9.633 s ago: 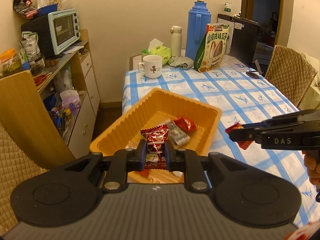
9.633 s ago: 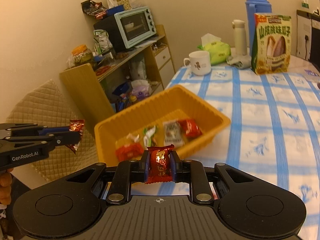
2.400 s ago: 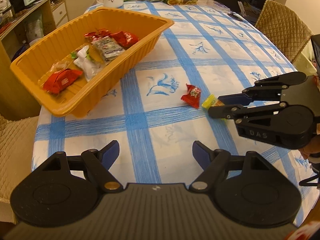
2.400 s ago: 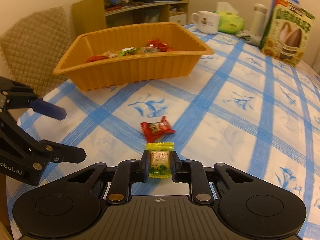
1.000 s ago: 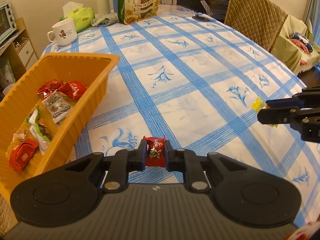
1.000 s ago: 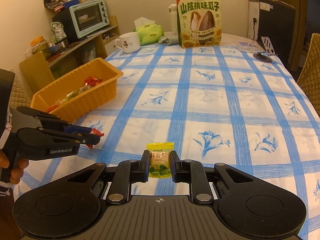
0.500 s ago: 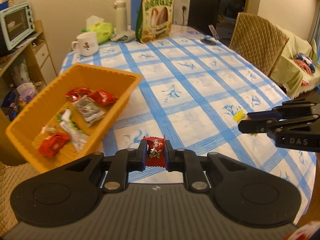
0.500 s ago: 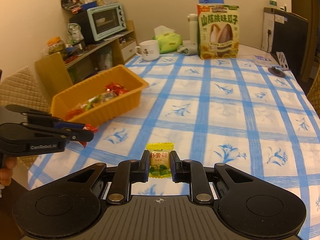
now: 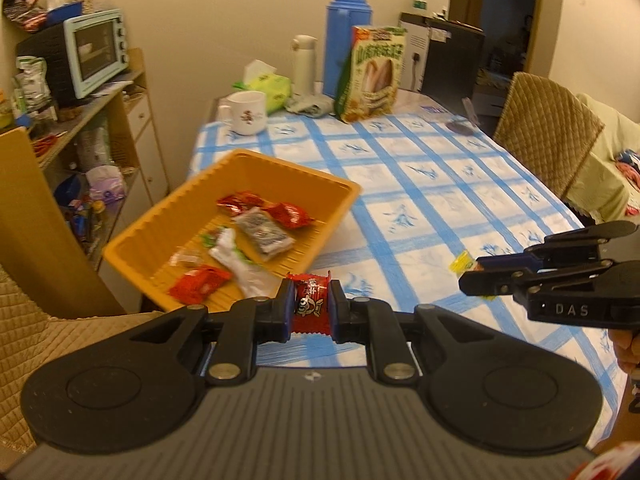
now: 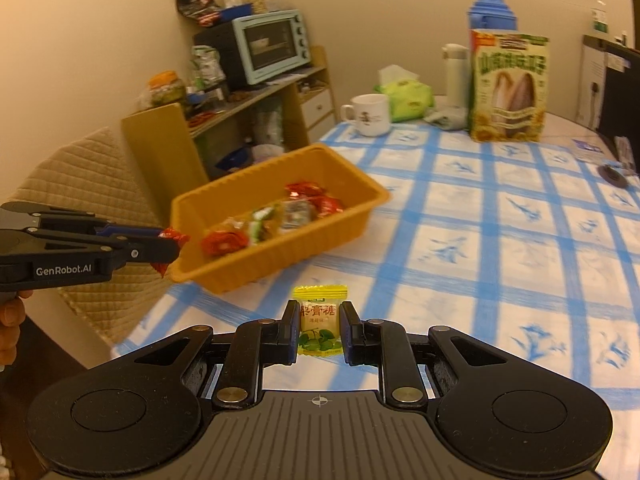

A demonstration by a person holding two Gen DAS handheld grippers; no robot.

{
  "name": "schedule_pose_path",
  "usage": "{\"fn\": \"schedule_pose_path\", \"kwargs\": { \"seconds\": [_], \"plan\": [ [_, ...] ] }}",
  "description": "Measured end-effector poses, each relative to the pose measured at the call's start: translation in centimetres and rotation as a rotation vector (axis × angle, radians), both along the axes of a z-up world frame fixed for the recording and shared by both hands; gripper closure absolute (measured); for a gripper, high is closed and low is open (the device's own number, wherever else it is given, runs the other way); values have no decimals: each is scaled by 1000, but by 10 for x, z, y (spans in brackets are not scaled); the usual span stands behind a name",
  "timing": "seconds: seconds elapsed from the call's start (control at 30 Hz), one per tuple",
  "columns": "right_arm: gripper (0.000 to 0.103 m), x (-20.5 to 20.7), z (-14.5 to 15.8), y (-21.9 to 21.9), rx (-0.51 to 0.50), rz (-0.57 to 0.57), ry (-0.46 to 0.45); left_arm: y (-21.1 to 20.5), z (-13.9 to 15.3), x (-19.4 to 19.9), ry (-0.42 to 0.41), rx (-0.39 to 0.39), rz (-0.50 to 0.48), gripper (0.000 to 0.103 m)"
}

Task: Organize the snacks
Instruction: 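Carry the red candy with the left tool while the right tool carries the green-and-yellow candy to the basket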

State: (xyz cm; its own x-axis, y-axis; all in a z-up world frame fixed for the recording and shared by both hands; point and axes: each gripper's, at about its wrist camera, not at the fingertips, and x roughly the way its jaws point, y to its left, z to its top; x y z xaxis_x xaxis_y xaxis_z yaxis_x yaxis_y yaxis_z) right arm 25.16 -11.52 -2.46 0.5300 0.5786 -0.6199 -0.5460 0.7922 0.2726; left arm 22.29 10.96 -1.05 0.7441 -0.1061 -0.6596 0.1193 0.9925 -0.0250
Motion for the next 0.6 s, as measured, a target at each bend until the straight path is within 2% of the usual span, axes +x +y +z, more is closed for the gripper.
{"fn": "schedule_pose_path", "kwargs": {
  "seconds": [0.23,0.6],
  "plan": [
    [82,14,7,44,24,63,-11,30,4,4,-8,-2,43,88],
    [82,48,8,94,32,85,-10,60,-12,38,34,-12,43,88]
  ]
}}
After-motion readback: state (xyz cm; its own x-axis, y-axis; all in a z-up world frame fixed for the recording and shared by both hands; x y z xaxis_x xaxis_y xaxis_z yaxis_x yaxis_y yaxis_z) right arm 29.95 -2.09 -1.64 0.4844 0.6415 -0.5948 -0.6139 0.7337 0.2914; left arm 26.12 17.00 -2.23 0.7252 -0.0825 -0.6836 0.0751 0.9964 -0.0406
